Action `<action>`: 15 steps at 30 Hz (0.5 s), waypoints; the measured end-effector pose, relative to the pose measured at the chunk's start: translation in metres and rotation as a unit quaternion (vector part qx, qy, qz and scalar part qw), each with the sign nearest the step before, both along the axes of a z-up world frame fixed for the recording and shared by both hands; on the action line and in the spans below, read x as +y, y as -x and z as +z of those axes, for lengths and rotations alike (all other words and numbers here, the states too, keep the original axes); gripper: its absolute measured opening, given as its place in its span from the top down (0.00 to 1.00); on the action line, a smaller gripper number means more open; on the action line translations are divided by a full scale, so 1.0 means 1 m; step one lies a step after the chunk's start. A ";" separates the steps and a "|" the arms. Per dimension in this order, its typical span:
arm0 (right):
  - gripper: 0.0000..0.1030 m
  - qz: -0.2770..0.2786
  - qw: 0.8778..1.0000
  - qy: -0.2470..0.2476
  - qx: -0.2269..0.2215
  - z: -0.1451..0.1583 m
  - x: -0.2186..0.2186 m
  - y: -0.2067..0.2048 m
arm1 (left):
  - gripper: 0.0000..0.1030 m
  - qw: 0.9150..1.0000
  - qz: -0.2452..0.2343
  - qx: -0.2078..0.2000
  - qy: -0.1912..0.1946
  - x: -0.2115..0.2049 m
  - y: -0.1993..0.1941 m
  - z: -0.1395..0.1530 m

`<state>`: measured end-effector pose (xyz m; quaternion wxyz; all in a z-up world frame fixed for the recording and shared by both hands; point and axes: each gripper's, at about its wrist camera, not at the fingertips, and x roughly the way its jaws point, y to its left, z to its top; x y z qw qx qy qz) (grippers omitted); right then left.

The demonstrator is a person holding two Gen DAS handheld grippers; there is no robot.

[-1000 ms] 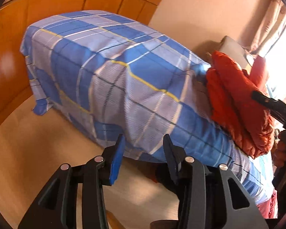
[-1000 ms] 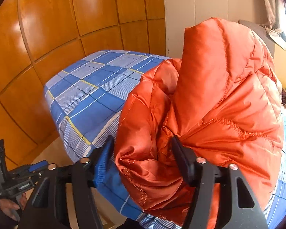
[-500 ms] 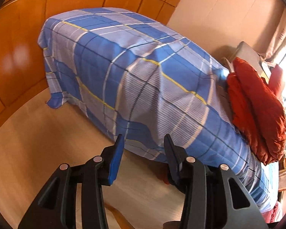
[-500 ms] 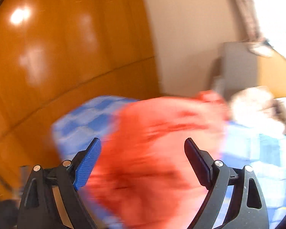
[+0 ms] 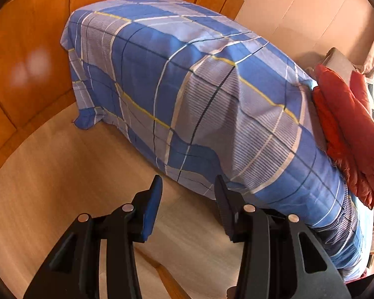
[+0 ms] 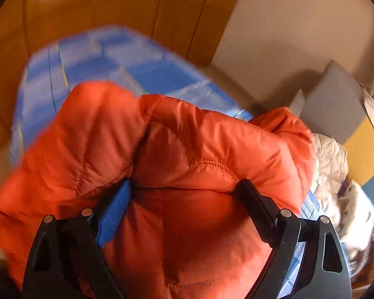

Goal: Fold large clothes

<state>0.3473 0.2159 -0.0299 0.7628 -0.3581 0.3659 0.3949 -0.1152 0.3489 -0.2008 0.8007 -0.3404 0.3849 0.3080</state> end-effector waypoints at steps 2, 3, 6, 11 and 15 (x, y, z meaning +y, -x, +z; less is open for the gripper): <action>0.14 0.007 1.000 0.028 0.004 -0.017 0.011 0.000 | 0.59 1.000 0.001 0.005 -0.001 0.000 0.000 -0.002; 0.14 0.008 0.999 0.036 0.005 -0.024 0.014 -0.003 | 0.59 1.000 0.001 0.006 0.002 0.000 0.000 -0.003; 0.14 -0.007 0.998 0.049 0.026 -0.047 0.014 -0.019 | 0.59 1.000 -0.002 0.004 0.000 -0.001 -0.001 -0.002; 0.15 -0.005 0.998 0.062 -0.006 -0.043 0.011 -0.007 | 0.58 1.000 -0.012 -0.017 -0.022 -0.005 -0.005 0.018; 0.15 -0.030 0.999 0.020 -0.033 -0.021 -0.007 0.010 | 0.49 0.998 -0.023 -0.039 -0.042 -0.011 -0.010 0.038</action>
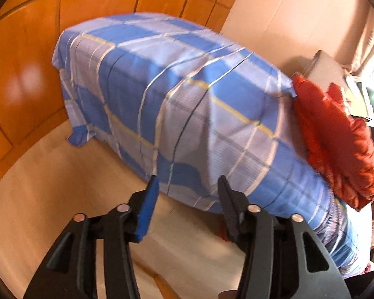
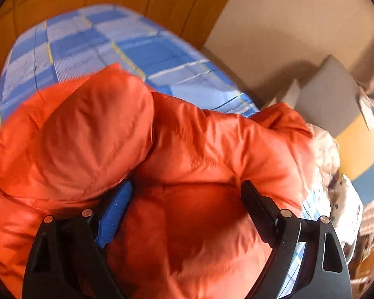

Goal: Fold large clothes

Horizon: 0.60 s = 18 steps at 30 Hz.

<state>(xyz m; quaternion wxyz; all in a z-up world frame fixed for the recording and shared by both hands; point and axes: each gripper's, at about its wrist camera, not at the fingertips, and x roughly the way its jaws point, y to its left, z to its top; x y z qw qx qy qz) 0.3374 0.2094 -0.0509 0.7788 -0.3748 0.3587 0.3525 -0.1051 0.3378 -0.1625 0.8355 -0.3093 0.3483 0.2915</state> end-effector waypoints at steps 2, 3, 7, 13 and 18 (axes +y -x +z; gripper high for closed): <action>0.15 -0.003 1.000 -0.029 -0.008 0.015 -0.014 0.013 | 0.48 1.000 -0.008 -0.003 -0.008 -0.005 -0.005 0.007; 0.14 -0.005 0.999 -0.039 -0.010 0.020 -0.022 0.019 | 0.47 1.000 -0.012 -0.005 -0.012 -0.007 -0.008 0.010; 0.12 -0.004 0.998 -0.067 -0.010 0.036 -0.045 0.041 | 0.41 0.999 -0.030 -0.014 -0.024 -0.019 -0.015 0.023; 0.08 -0.017 0.994 -0.105 -0.008 0.045 -0.086 0.074 | 0.26 0.996 -0.070 -0.043 -0.038 -0.038 -0.031 0.050; 0.05 -0.060 0.989 -0.138 0.008 0.044 -0.125 0.079 | 0.13 0.986 -0.125 -0.095 -0.059 -0.061 -0.067 0.090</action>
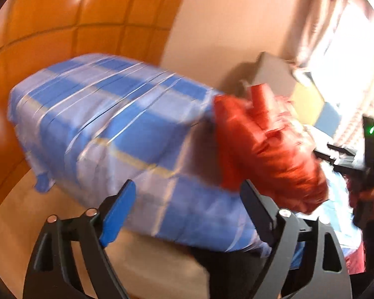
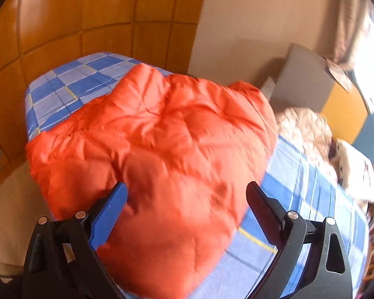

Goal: Fold large clothes

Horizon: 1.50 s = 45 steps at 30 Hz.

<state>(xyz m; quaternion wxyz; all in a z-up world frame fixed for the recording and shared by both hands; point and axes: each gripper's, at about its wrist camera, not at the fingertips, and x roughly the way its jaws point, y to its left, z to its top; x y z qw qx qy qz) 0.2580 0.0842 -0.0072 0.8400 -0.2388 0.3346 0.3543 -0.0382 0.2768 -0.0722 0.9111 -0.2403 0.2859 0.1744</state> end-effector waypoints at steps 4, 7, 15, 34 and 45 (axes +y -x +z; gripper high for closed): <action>0.03 -0.043 0.998 -0.030 0.025 -0.008 -0.045 0.003 | 0.11 0.999 -0.049 -0.013 -0.018 -0.021 -0.035 0.019; 0.03 -0.081 0.993 -0.052 0.064 -0.021 -0.077 0.003 | 0.09 0.996 -0.086 -0.012 -0.038 -0.037 -0.062 0.028; 0.03 -0.159 0.955 -0.167 0.188 -0.041 -0.127 -0.010 | 0.08 0.985 -0.150 0.015 -0.085 -0.055 -0.113 0.040; 0.03 -0.194 0.890 -0.270 0.313 -0.071 -0.102 -0.065 | 0.02 0.972 -0.227 0.045 -0.033 0.010 -0.186 0.024; 0.03 -0.185 0.874 -0.280 0.351 -0.100 -0.091 -0.072 | 0.03 0.956 -0.276 0.045 0.086 0.039 -0.231 -0.026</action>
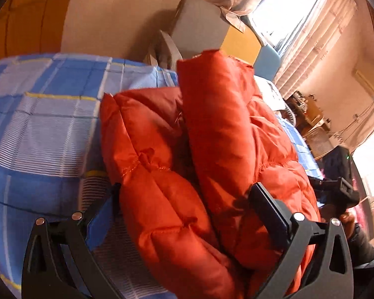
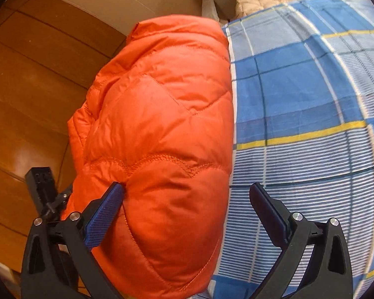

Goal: Fold large clothes

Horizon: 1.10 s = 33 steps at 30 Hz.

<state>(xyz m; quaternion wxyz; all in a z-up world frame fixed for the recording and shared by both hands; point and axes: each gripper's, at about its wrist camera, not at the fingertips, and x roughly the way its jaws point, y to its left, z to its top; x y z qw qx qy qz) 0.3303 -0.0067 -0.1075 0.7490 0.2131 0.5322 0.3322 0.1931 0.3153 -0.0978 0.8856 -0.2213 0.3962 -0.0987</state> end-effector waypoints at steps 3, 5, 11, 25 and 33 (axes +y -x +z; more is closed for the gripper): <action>0.03 0.006 0.999 -0.026 0.021 -0.011 0.004 -0.004 | 0.11 0.999 -0.010 0.002 0.044 0.009 -0.009 -0.018; 0.03 0.010 0.998 -0.042 0.039 -0.019 0.008 -0.007 | 0.24 0.997 -0.017 -0.003 0.069 0.013 -0.014 -0.026; 0.09 0.046 0.995 -0.072 0.053 -0.028 0.027 -0.008 | 0.51 0.993 -0.042 -0.025 0.109 0.012 -0.014 -0.039; 0.62 0.066 0.994 -0.018 -0.084 0.030 0.032 0.003 | 0.71 0.986 -0.050 -0.079 0.137 -0.005 -0.004 -0.020; 0.67 0.044 0.987 -0.010 -0.153 0.066 -0.018 0.021 | 0.72 0.979 -0.096 -0.121 0.129 -0.046 -0.018 0.023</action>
